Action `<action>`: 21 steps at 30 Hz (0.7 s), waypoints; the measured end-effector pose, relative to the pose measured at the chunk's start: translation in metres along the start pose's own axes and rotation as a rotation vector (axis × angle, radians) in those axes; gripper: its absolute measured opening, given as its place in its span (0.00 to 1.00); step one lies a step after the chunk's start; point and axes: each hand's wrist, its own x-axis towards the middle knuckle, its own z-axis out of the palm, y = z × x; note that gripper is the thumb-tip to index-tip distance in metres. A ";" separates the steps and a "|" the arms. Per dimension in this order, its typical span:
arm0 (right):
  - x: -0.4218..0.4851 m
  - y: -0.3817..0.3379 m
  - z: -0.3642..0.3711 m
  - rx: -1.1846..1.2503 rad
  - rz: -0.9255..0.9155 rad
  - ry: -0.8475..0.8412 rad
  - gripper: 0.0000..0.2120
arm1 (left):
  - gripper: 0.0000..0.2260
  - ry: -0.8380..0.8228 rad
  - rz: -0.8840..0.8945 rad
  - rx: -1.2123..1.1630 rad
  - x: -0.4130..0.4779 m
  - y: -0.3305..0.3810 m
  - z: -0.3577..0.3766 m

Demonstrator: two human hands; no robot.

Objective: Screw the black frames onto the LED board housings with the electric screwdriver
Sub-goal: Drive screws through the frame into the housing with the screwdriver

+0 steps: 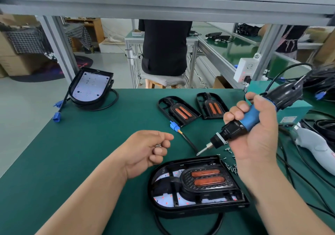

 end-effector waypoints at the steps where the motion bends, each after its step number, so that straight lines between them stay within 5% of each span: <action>1: -0.001 0.002 0.001 0.003 0.005 0.002 0.03 | 0.08 -0.003 0.002 -0.003 0.000 -0.001 0.001; 5: -0.005 0.006 0.003 -0.003 0.016 0.019 0.03 | 0.03 -0.059 0.009 0.014 0.001 -0.004 0.002; 21: -0.008 0.006 0.003 0.007 0.022 0.025 0.04 | 0.12 -0.206 0.019 -0.067 0.002 -0.005 -0.004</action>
